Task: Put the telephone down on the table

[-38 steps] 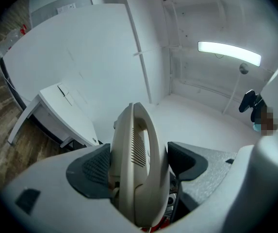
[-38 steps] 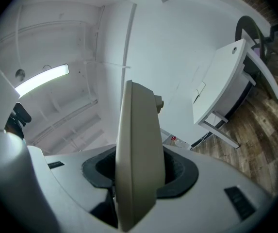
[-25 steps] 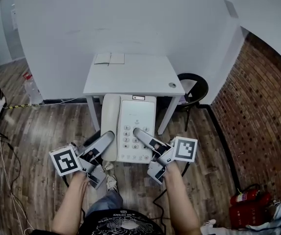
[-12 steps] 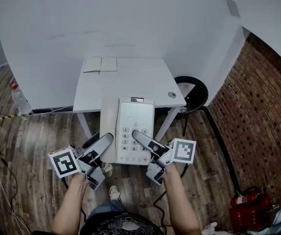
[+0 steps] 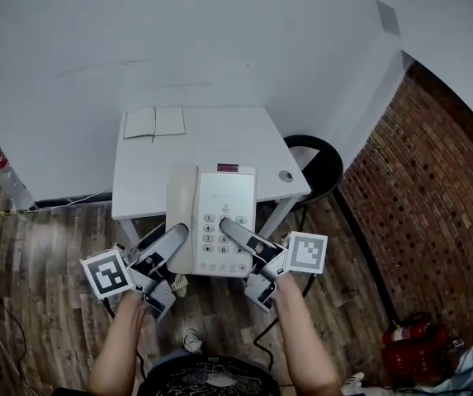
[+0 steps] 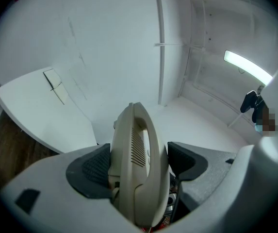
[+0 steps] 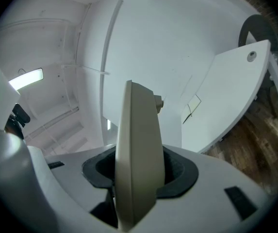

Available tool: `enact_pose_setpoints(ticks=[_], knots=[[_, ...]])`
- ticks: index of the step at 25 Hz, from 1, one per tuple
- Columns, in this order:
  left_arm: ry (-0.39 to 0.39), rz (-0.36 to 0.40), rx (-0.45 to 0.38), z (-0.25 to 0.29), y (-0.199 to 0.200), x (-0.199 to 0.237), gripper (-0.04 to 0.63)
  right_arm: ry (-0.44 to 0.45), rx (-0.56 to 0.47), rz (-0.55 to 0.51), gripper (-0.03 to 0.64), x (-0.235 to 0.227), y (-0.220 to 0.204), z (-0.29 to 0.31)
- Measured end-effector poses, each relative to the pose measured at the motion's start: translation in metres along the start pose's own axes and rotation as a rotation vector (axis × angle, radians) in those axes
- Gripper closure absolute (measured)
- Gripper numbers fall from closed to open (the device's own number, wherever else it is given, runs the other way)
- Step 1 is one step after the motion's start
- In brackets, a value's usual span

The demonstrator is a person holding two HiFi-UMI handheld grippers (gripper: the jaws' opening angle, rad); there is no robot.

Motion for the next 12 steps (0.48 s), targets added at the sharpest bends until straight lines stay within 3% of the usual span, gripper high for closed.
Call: enact_pose_setpoints(ticks=[12], knots=[[-0.007, -0.003, 0.031, 0.026, 0.038, 0.047, 0.233, -0.017, -0.022, -0.012, 0.422, -0.027, 0.037, 0.041]])
Point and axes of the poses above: the fingertips, and each gripper's own axes: z forward along the fingers, x to its left, y out of its top, the point moved 5 cm from there along -z, backward along the fingers, and after that the axes turned 11 degrees about -y, right-handed, at the moved point
